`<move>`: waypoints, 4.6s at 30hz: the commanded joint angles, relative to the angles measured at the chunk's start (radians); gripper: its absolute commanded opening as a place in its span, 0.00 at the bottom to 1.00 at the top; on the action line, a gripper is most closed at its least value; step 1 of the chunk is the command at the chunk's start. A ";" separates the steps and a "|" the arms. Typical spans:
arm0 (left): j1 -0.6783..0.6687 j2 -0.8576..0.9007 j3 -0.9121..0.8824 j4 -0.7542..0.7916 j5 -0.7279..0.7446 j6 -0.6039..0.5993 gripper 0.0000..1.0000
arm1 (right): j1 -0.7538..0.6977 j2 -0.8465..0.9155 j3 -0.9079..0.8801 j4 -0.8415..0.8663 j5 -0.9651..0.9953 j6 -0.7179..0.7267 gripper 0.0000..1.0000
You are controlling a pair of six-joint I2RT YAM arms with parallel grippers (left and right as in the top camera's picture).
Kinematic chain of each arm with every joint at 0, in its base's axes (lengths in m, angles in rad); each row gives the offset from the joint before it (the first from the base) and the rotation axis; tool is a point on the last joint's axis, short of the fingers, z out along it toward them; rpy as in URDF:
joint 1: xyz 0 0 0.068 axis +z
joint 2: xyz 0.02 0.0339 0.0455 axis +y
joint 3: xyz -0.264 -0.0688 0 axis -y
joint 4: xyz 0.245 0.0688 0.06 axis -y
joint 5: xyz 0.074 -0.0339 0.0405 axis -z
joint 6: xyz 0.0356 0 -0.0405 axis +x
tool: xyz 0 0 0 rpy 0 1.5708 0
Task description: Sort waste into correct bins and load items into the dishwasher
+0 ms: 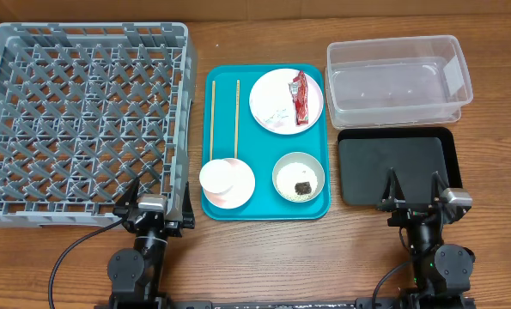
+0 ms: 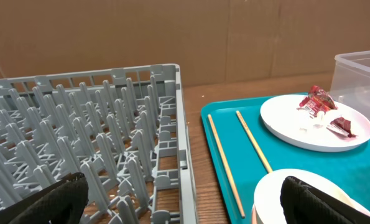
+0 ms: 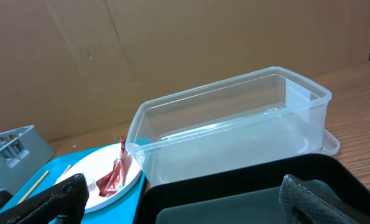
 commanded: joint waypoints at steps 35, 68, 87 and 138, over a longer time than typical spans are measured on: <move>0.007 -0.009 -0.003 -0.001 -0.007 0.023 1.00 | -0.005 -0.006 -0.010 0.047 0.004 0.004 1.00; 0.005 0.768 1.161 -0.832 0.215 -0.085 1.00 | -0.004 1.042 1.230 -0.742 -0.488 0.000 1.00; 0.005 1.116 1.318 -0.938 0.476 -0.183 1.00 | 0.343 1.497 1.356 -0.693 -0.237 -0.047 1.00; 0.005 0.945 1.651 -1.189 0.412 -0.137 1.00 | 0.187 1.709 1.449 -0.421 -0.304 0.155 0.04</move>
